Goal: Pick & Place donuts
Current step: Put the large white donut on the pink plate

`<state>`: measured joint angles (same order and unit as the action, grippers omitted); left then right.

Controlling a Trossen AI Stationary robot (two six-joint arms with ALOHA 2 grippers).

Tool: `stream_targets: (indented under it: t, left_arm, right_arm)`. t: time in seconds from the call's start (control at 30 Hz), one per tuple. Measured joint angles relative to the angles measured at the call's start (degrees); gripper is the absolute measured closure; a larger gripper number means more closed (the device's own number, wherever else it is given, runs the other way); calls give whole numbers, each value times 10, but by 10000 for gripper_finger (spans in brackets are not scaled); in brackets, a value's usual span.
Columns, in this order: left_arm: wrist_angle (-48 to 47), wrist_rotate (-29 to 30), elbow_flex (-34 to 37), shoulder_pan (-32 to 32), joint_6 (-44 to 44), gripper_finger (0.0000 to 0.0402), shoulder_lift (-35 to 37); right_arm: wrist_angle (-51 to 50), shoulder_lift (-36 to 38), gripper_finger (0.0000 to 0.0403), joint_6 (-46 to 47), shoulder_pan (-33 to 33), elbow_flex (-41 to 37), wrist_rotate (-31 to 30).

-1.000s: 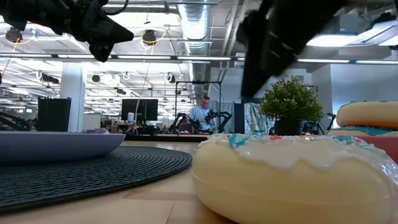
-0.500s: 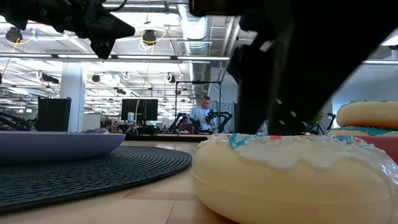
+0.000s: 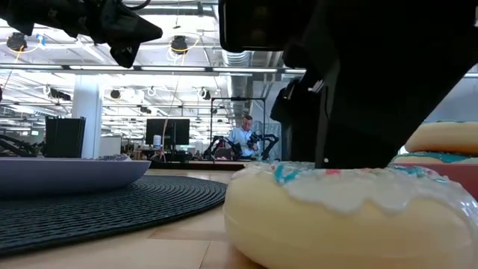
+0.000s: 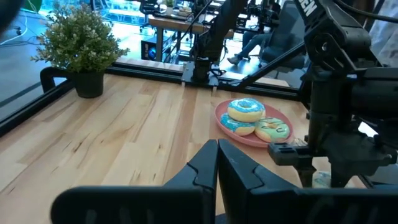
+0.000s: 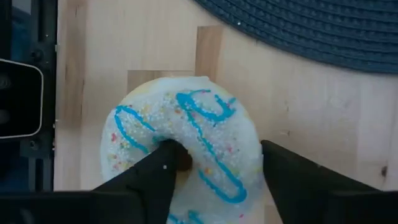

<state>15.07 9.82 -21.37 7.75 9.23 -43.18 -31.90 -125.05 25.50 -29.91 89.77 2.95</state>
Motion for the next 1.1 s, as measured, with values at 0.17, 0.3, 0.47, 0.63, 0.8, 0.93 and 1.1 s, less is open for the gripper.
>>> stream_targets:
  t: [0.17,0.3,0.47,0.63,0.8,0.93,1.1]
  left_arm:
    - [0,0,0,0,0,397,0]
    - [0,-5,0,0,0,397,0]
    - [0,-5,0,0,1,397,0]
    - [-1,-10,0,0,1,397,0]
    - [0,-10,0,0,1,397,0]
    - [2,-10,0,0,1,397,0]
    - [15,-10,0,0,1,397,0]
  right_arm:
    - [-9,4,247,0,0,0,7]
    - [-27,25,287,-3,0,-1,15]
    - [-55,84,313,0,4,0,12]
    - [-140,171,321,27,-18,-3,-23]
    - [-175,273,321,168,-80,-97,-75]
    - [-151,356,321,346,-132,-217,-117]
    - [-115,417,321,533,-173,-317,-131]
